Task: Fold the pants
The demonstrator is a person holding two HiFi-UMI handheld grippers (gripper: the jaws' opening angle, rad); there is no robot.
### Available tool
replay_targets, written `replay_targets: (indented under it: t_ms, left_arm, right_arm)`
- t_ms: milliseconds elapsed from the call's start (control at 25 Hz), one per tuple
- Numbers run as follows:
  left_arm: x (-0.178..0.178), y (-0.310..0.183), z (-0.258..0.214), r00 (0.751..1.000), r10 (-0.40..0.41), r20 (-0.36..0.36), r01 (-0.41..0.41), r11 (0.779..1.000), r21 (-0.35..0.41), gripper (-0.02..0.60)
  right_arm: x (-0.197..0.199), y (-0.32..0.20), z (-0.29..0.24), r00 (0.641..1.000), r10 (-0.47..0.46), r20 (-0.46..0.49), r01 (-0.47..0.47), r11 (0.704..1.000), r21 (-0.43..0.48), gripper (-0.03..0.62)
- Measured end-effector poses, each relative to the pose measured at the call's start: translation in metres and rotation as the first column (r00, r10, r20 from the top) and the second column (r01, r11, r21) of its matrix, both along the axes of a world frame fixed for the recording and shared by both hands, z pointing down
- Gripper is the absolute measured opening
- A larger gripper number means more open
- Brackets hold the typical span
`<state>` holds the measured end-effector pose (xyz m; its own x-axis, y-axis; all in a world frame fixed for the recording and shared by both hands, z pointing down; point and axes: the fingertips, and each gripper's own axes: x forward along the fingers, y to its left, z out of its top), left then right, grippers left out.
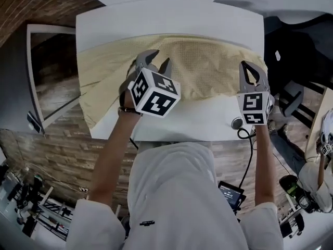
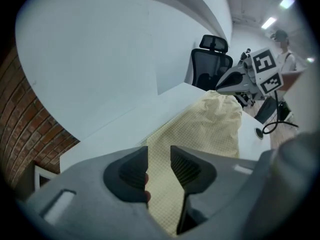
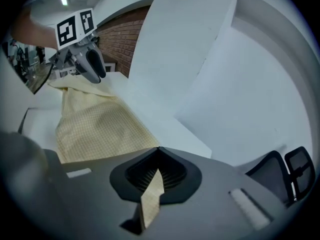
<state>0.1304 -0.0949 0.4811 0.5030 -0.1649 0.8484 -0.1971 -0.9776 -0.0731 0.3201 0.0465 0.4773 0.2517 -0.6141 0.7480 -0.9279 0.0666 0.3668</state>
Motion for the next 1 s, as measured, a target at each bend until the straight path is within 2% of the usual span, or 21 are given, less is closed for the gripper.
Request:
replay_targets:
  t_ms: [240, 480, 720, 1000]
  left_arm:
    - [-0.057, 0.01, 0.002, 0.995, -0.103, 0.0, 0.103, 0.993, -0.062, 0.092]
    - [-0.126, 0.025, 0.023, 0.973, -0.231, 0.025, 0.232, 0.964, -0.13, 0.089]
    - [-0.197, 0.019, 0.038, 0.935, -0.353, 0.035, 0.354, 0.923, -0.152, 0.091]
    - [-0.27, 0.016, 0.063, 0.898, -0.429, 0.096, 0.438, 0.891, -0.117, 0.091]
  right_arm:
    - [-0.067, -0.026, -0.013, 0.996, -0.077, 0.041, 0.076, 0.997, 0.033, 0.008]
    - [-0.137, -0.059, -0.024, 0.973, -0.226, 0.046, 0.224, 0.973, 0.051, 0.008]
    - [-0.204, -0.091, -0.021, 0.924, -0.38, 0.049, 0.379, 0.925, 0.023, 0.008]
    - [-0.278, -0.121, -0.007, 0.822, -0.567, 0.049, 0.567, 0.823, 0.001, 0.008]
